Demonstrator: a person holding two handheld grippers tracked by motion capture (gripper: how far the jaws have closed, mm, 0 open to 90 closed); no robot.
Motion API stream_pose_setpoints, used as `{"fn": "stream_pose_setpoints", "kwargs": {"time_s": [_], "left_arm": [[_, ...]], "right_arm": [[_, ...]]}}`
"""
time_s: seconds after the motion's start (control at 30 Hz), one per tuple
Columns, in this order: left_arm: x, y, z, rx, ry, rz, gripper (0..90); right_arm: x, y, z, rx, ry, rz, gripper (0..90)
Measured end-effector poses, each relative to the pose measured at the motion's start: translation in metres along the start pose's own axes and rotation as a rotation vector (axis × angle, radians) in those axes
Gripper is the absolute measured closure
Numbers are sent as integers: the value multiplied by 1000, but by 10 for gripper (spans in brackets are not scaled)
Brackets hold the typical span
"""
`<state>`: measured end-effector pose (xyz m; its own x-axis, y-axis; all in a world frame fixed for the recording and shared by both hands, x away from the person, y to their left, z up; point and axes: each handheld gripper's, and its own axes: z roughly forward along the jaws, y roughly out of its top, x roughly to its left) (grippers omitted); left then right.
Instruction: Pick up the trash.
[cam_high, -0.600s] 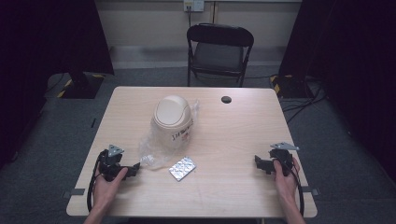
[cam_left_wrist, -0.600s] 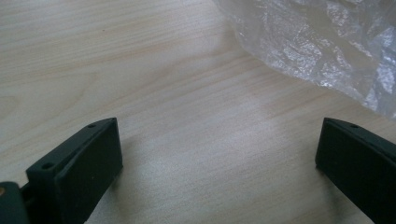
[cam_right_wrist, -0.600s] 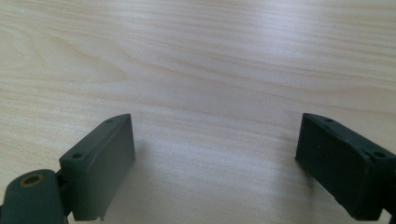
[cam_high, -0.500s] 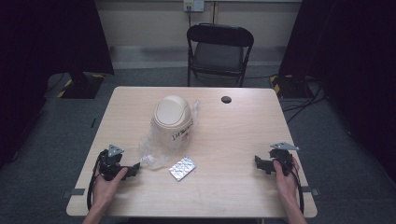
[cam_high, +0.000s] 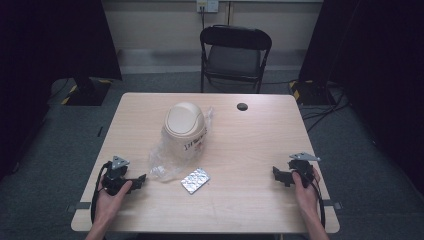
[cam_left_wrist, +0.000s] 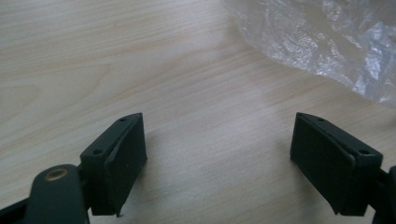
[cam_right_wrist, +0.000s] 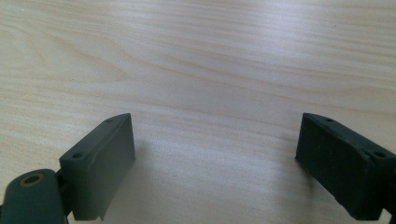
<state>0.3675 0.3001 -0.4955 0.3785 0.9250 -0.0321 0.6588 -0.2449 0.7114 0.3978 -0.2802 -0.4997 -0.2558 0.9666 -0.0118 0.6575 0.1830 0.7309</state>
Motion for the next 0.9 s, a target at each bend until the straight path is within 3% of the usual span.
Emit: {"fn": "stream_pose_setpoints", "kwargs": {"time_s": [0.13, 0.3, 0.43, 0.5, 0.53, 0.57, 0.7, 0.83, 0.9], "left_arm": [[6, 1, -7, -29, -26, -33, 195], [3, 9, -22, -112, -74, -55, 197], [-6, 20, -30, -147, -89, 4, 178], [-9, 22, -31, -151, -105, 12, 178], [-14, 26, -31, -154, -145, 47, 177], [-17, 29, -31, -157, -151, 62, 176], [-23, 39, -30, -173, -191, 78, 177], [-32, 52, -28, -199, -195, 104, 183], [-37, 57, -25, -225, -218, 117, 185]], "right_arm": [[0, 0, 0, -1, 2, -3, 107], [0, 0, 0, 0, 1, -1, 108], [0, 0, 0, -2, 0, 0, 108], [0, 0, 0, -1, 0, -1, 108], [0, 0, 0, -1, 0, -1, 108], [0, 0, 0, 0, 0, 0, 108], [-1, 0, 0, -1, 7, -10, 108], [-1, 0, 0, -1, 12, -15, 108], [-1, 0, 0, -1, 12, -15, 108]]}}
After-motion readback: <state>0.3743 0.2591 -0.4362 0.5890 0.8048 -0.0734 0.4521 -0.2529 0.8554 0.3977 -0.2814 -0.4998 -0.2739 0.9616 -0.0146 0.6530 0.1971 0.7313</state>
